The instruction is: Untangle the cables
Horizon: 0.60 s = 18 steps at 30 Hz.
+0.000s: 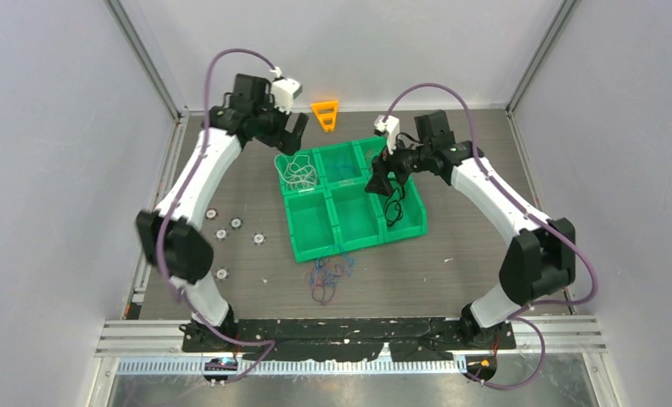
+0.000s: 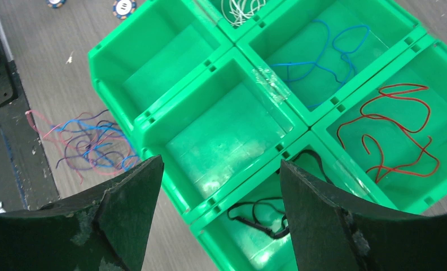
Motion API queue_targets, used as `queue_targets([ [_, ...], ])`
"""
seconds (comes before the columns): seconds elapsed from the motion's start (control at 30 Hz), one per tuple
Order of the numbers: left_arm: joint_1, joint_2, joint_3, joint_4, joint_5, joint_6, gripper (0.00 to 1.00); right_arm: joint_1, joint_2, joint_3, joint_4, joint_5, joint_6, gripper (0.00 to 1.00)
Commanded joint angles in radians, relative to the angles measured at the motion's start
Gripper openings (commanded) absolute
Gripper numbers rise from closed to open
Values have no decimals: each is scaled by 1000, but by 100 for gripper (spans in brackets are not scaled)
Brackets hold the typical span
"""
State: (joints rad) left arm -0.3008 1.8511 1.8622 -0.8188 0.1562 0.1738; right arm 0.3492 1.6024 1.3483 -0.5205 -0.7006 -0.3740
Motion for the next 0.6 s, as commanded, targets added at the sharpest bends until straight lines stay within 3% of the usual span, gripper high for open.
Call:
queue_targets([
  [0.0, -2, -306, -212, 27, 198, 120, 100, -5, -157, -51, -95, 9, -89, 82],
  [0.17, -69, -598, -609, 15, 434, 4, 100, -6, -323, -174, -149, 42, -128, 82],
  [0.27, -183, -732, -839, 96, 413, -136, 94, -7, -417, -277, -152, 66, -130, 82],
  [0.33, -187, -798, -945, 182, 381, -251, 90, -7, -457, -322, -151, 82, -132, 82],
  [0.43, -77, -785, -912, 254, 296, -294, 82, -7, -499, -369, -153, 106, -138, 82],
  [0.57, 104, -569, -654, 189, 192, -340, 73, -7, -532, -386, -149, 107, -135, 82],
])
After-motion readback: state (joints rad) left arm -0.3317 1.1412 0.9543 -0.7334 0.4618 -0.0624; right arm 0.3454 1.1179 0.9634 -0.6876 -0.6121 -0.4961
